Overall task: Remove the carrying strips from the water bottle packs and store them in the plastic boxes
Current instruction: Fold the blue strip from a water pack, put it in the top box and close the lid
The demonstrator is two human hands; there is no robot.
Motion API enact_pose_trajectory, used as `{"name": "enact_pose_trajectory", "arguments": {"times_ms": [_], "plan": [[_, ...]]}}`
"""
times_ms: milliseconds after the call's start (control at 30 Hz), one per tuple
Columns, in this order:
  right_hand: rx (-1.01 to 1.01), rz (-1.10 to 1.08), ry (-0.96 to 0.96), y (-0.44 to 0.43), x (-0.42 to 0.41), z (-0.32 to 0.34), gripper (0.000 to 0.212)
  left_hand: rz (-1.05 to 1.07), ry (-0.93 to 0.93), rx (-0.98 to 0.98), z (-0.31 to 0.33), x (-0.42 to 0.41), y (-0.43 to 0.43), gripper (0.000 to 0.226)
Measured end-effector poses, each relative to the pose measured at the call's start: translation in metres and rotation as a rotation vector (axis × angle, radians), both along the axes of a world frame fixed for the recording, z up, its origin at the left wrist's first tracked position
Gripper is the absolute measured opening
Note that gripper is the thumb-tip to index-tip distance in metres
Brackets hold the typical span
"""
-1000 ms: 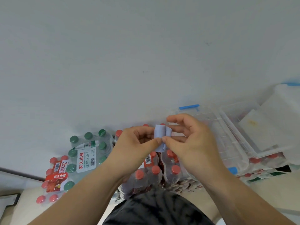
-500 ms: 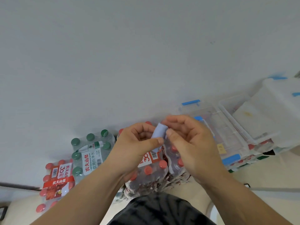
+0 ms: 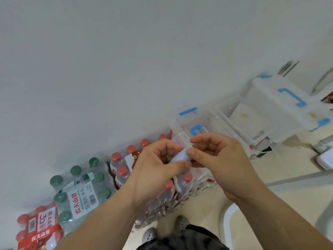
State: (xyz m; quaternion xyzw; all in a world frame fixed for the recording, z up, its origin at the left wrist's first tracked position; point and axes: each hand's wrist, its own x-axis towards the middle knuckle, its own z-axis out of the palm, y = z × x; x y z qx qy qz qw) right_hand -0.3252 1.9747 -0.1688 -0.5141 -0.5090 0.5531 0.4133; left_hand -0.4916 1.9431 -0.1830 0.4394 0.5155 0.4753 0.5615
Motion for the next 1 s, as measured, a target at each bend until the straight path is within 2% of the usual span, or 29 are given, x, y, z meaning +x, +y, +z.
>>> {"name": "enact_pose_trajectory", "arguments": {"times_ms": [133,333,467,633,800,867,1000], "plan": [[0.033,-0.033,0.032,0.005,0.023,-0.001,0.022,-0.066,-0.047,-0.026,0.004,0.016,0.014,0.009],[0.005,-0.104,0.002,0.026,0.075,-0.007,0.016,-0.048,0.034,0.006,0.004,0.071,0.046,0.008],[-0.085,-0.064,0.048,0.045,0.126,-0.005,0.038,0.040,0.023,0.053,0.009,0.123,0.069,0.011],[-0.068,-0.075,0.089,0.072,0.188,-0.009,0.012,0.040,0.019,0.084,0.011,0.193,0.097,0.017],[0.018,-0.136,0.086,0.093,0.239,-0.014,0.009,0.034,0.007,0.032,0.012,0.248,0.119,0.015],[0.038,-0.162,0.092,0.100,0.255,-0.017,0.008,-0.018,0.039,0.017,0.013,0.261,0.129,0.015],[0.026,-0.225,0.058,0.112,0.280,-0.022,0.008,-0.170,0.076,-0.015,0.016,0.282,0.151,0.028]]}}
